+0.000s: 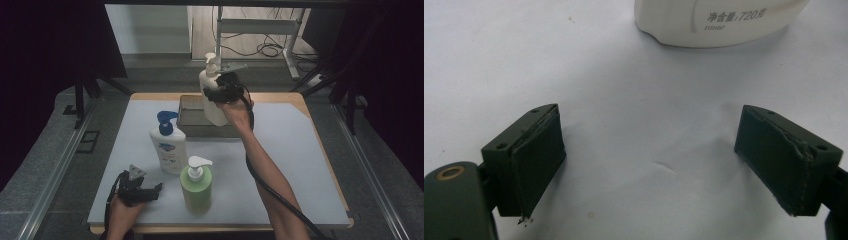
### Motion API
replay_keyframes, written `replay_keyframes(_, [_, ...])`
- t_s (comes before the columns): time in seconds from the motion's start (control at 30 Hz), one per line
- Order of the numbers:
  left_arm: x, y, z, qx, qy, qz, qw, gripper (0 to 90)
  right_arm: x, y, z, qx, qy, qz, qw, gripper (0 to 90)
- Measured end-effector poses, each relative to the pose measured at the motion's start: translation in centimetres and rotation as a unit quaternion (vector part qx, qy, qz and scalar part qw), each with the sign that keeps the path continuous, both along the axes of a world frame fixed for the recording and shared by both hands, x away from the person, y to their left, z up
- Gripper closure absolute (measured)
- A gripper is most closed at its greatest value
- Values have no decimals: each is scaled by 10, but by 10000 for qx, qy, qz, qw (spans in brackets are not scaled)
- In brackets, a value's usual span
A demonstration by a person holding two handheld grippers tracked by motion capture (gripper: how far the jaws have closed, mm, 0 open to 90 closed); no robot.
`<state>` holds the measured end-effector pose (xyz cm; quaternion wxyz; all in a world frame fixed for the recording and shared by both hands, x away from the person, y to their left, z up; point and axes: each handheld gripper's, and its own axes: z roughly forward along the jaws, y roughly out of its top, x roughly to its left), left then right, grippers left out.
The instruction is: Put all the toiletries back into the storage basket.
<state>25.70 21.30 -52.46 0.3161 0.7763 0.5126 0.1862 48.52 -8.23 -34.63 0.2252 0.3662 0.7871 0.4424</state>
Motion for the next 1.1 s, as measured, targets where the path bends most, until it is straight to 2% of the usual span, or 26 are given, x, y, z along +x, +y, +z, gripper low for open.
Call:
replay_keyframes(0.6, [0,0,0,14,7,-6,10000,118,19,8,-20,4,-38,-111,9999,392])
replay_keyframes(0.83, [0,0,0,13,7,-5,10000,118,19,10,-31,-61,-6,-61,10000,392])
replay_keyframes(1.1, [0,0,0,20,9,-9,10000,118,14,13,-35,-134,42,-11,9999,390])
